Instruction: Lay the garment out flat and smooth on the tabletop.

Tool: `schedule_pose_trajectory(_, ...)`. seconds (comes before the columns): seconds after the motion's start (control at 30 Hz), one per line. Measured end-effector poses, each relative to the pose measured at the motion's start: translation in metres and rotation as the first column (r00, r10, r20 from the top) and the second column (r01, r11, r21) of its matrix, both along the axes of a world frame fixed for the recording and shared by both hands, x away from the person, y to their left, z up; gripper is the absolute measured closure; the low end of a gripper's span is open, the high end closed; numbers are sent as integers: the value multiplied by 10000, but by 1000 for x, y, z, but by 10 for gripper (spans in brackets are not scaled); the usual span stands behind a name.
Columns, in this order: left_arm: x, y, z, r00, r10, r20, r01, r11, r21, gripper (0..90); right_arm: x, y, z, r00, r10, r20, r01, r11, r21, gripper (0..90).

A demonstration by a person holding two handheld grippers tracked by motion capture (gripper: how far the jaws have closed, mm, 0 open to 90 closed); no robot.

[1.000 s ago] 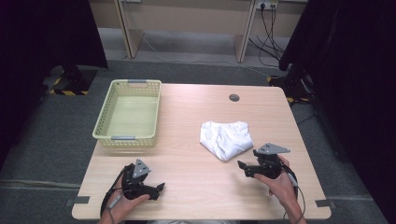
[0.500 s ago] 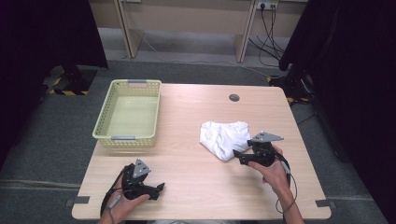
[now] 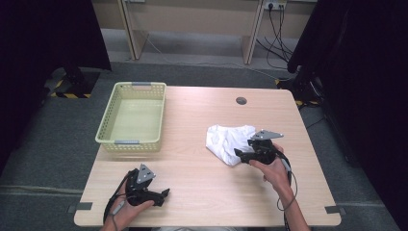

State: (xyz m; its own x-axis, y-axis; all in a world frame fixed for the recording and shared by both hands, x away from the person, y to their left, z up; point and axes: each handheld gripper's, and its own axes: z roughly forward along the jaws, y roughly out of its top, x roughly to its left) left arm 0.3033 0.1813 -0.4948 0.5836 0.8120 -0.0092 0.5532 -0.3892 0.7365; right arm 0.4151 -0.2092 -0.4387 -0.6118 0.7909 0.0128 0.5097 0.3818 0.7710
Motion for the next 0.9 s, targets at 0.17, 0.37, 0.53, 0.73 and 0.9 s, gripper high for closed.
schedule_pose_trajectory(0.17,0,0,0,10000,0,-1,0,10000,-1,0,7,6,-2,10000,21,-78,-22,10000,-65,329)
schedule_pose_trajectory(0.37,0,0,0,10000,-1,-1,1,10000,-1,0,17,14,-3,9998,38,-180,-41,9999,-159,346)
schedule_pose_trajectory(0.53,0,0,0,10000,0,0,0,10000,-3,0,24,19,-6,9996,33,-281,-40,9997,-258,359)
schedule_pose_trajectory(0.73,0,0,0,10000,0,-1,0,10000,-1,0,31,24,-9,9991,-42,-412,28,9995,-321,358)
schedule_pose_trajectory(0.9,0,0,0,10000,0,-2,0,10000,-2,0,40,26,-13,9974,-302,-658,279,9990,-348,357)
